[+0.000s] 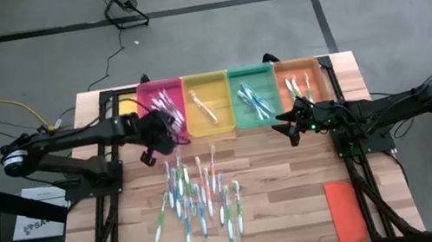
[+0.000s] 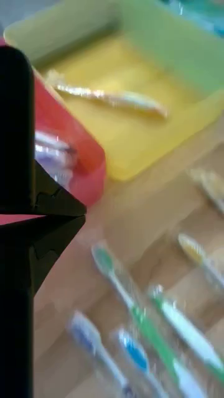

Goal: Pick & Place Toothbrushes
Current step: Put the green toothbrush into the orange bin

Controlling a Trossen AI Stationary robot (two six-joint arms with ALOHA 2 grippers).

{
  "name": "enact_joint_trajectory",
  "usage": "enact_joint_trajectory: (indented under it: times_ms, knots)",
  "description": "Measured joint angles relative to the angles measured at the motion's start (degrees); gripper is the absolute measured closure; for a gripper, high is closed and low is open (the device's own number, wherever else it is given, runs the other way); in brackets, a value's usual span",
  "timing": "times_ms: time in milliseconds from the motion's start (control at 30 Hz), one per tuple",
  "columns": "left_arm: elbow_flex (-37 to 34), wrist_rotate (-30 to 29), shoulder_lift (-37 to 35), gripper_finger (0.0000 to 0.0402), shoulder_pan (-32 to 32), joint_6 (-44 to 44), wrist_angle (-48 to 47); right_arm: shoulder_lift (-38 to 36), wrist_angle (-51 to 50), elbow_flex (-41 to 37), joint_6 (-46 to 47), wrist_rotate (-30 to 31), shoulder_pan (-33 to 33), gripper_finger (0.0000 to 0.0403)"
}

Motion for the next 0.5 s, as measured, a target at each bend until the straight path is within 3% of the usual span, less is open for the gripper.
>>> enact_joint_trajectory:
  times_ms: [200, 500]
  knots:
    - [-0.1, -6.9, 0.0, 0.0401, -9.8, -11.4, -3.0, 0.0, 0.0, 0.0, 0.0, 0.0, 0.0, 0.0168]
    - [0.0, -8.0, 0.0, 0.0401, -22.6, -35.4, -7.6, 0.0, 0.0, 0.0, 0.0, 0.0, 0.0, 0.0168]
